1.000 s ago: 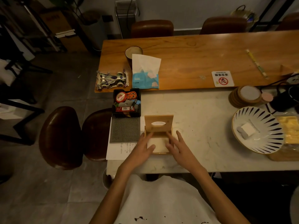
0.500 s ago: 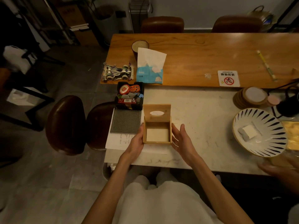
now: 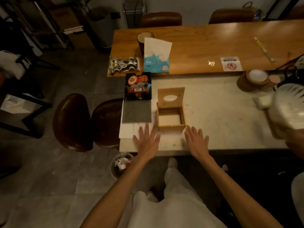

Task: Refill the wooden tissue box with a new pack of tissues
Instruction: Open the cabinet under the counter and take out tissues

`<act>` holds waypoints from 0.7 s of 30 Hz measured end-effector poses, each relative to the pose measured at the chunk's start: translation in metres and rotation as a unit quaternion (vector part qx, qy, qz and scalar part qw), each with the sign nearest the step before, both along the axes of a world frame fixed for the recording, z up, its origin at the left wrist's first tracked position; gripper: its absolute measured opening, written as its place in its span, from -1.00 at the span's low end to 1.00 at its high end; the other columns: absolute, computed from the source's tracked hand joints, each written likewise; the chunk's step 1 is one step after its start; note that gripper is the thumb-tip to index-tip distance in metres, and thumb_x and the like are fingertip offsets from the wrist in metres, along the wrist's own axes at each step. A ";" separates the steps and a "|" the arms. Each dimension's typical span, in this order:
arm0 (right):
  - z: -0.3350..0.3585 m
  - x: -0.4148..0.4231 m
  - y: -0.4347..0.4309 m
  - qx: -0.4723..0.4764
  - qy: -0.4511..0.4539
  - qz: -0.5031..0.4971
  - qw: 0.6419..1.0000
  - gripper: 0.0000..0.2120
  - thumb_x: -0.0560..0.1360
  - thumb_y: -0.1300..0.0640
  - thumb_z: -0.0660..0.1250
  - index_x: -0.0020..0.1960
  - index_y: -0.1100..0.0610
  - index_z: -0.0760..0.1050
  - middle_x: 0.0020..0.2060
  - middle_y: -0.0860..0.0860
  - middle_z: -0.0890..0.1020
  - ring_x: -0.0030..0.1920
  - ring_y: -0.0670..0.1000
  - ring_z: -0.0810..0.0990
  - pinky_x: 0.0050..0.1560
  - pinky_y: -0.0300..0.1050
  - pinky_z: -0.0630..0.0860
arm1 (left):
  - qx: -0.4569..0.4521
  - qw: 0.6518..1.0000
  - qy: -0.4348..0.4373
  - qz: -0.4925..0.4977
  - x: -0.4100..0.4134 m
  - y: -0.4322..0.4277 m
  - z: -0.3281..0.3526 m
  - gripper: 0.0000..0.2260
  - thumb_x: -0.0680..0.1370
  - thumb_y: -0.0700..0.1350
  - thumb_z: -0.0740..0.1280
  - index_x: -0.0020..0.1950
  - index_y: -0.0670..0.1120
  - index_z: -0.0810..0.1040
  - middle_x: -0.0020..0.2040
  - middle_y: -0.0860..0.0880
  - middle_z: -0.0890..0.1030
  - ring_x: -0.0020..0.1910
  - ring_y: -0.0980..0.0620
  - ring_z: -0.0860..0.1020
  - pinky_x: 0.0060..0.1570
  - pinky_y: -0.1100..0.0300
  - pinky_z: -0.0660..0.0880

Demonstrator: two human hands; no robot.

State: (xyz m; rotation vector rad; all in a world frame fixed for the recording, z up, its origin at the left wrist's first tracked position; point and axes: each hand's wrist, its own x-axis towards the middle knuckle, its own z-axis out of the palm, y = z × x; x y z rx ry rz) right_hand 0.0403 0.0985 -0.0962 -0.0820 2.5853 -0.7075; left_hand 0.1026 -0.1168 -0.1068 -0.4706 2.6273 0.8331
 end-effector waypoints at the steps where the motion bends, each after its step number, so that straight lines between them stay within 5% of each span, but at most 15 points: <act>1: -0.016 0.010 0.005 0.082 0.007 0.057 0.995 -0.44 0.62 -0.26 -0.20 0.58 -0.15 -0.14 0.57 -0.06 -0.13 0.57 0.15 -0.18 0.43 0.35 -0.25 | -0.039 0.999 -0.026 -0.028 0.012 -0.001 -0.011 -0.49 0.62 0.26 -0.17 0.52 0.26 -0.30 0.57 0.04 -0.34 0.52 -0.07 -0.40 0.42 -0.30 -0.36; 4: -0.040 0.022 0.011 0.167 0.035 0.104 0.980 -0.40 0.57 -0.34 -0.28 0.51 -0.21 -0.42 0.50 -0.06 -0.39 0.51 0.12 -0.41 0.41 0.43 -0.31 | -0.132 0.987 -0.005 -0.086 0.034 -0.001 -0.034 -0.43 0.61 0.29 -0.15 0.52 0.21 -0.35 0.54 0.00 -0.43 0.49 -0.12 -0.45 0.38 -0.37 -0.36; 9: -0.044 0.019 0.012 0.189 0.051 0.102 0.975 -0.39 0.56 -0.35 -0.28 0.49 -0.22 -0.46 0.52 -0.04 -0.41 0.50 0.12 -0.46 0.40 0.46 -0.27 | -0.150 0.986 0.025 -0.064 0.032 0.004 -0.043 -0.43 0.60 0.31 -0.14 0.53 0.23 -0.31 0.56 0.00 -0.38 0.51 -0.14 -0.41 0.31 -0.46 -0.34; 17: -0.073 0.024 0.010 0.171 0.180 0.057 0.967 -0.43 0.60 -0.31 -0.19 0.56 -0.23 -0.22 0.58 -0.07 -0.20 0.56 0.07 -0.28 0.41 0.44 -0.27 | -0.229 0.961 0.155 -0.025 0.033 0.013 -0.068 -0.45 0.61 0.30 -0.08 0.58 0.18 -0.02 0.61 -0.05 -0.01 0.57 -0.22 -0.05 0.26 -0.56 -0.09; 21: -0.102 0.025 0.003 0.138 0.339 -0.022 0.930 -0.52 0.62 -0.20 -0.06 0.53 -0.22 0.13 0.56 -0.11 0.15 0.57 0.00 0.04 0.45 0.33 -0.14 | -0.253 0.934 0.252 -0.002 0.030 0.015 -0.092 -0.47 0.60 0.28 -0.02 0.55 0.17 0.14 0.59 0.01 0.14 0.57 -0.15 0.04 0.30 -0.54 -0.09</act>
